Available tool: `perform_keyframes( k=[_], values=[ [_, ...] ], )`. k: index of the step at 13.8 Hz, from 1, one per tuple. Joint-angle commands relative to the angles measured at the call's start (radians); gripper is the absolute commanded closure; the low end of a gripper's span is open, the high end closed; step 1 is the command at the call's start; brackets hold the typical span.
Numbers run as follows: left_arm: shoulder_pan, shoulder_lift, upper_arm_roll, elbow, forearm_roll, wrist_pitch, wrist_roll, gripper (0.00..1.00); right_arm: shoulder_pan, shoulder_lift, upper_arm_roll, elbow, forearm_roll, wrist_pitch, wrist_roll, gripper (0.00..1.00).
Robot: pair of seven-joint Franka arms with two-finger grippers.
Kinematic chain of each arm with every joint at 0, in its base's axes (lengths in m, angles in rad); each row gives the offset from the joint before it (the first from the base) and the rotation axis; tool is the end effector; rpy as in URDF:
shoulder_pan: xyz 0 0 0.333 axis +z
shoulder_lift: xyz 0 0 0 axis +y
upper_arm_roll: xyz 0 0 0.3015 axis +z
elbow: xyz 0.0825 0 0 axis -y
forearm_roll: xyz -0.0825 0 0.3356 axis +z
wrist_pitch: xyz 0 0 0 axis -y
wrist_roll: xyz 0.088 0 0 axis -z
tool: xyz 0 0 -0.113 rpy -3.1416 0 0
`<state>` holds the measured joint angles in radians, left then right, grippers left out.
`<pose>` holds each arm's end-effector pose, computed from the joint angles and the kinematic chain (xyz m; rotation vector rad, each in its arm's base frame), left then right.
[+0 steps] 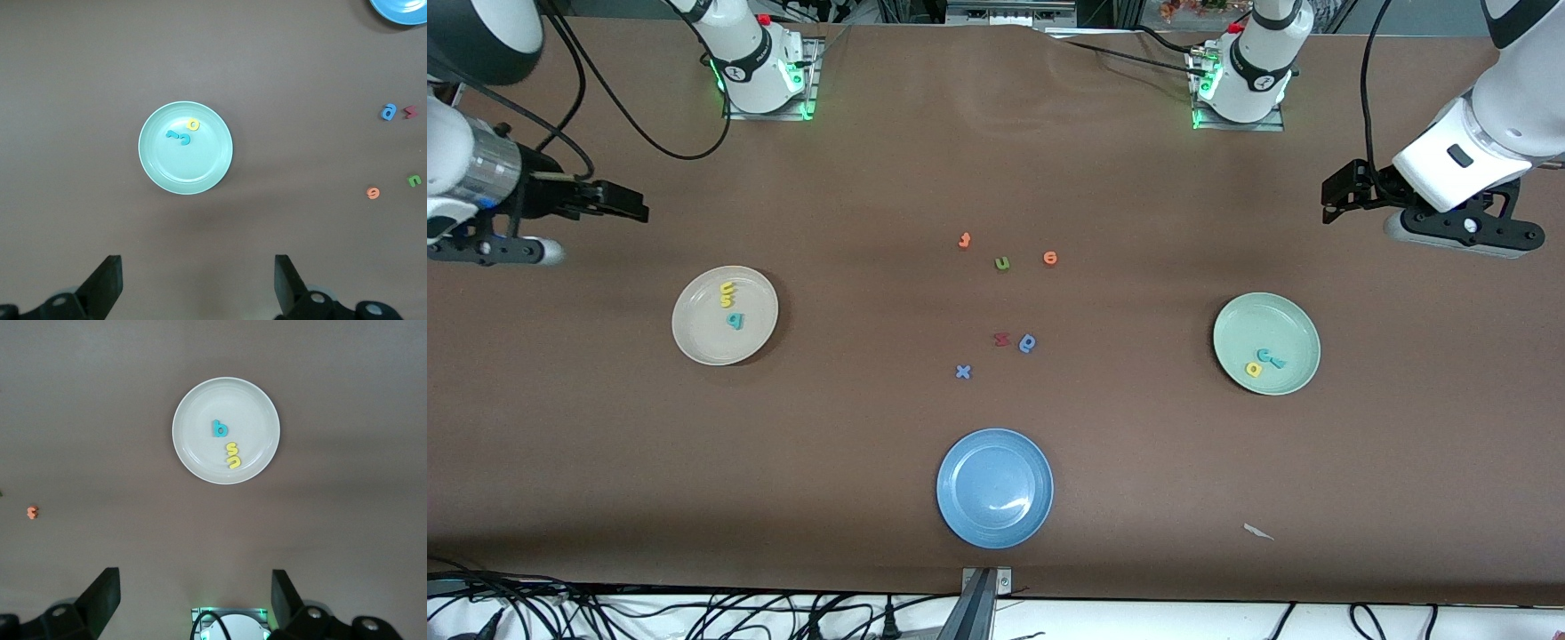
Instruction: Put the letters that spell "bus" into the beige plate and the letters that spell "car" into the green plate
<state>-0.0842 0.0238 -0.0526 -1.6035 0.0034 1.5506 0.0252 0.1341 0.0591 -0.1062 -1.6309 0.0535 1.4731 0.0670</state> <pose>0.5038 -0.0686 0.5765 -3.1226 0.2536 0.1198 0.5043 0.0220 0.5421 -3.0855 0.0620 0.3386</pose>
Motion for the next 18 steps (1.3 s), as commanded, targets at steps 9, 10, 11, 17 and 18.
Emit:
perform_keyframes(
  k=[9,10,11,17,18],
  values=[
    [-0.009,0.015,0.0,0.033,0.026,-0.024,-0.001,0.0,0.022,-0.018,-0.006,0.035,-0.012,0.023,-0.009,0.0],
    [-0.009,0.015,0.0,0.033,0.026,-0.024,0.001,0.0,0.022,-0.018,-0.004,0.037,-0.012,0.01,-0.007,0.0],
    [-0.009,0.015,0.0,0.033,0.026,-0.024,-0.001,0.0,0.022,-0.018,-0.004,0.037,-0.012,0.004,-0.007,0.0],
    [-0.009,0.015,0.0,0.033,0.026,-0.024,-0.001,0.0,0.019,-0.015,-0.01,0.039,-0.007,-0.008,-0.019,0.0],
    [-0.009,0.015,0.0,0.033,0.026,-0.024,-0.001,0.0,0.019,-0.015,-0.01,0.039,-0.009,-0.008,-0.026,0.0]
  ],
)
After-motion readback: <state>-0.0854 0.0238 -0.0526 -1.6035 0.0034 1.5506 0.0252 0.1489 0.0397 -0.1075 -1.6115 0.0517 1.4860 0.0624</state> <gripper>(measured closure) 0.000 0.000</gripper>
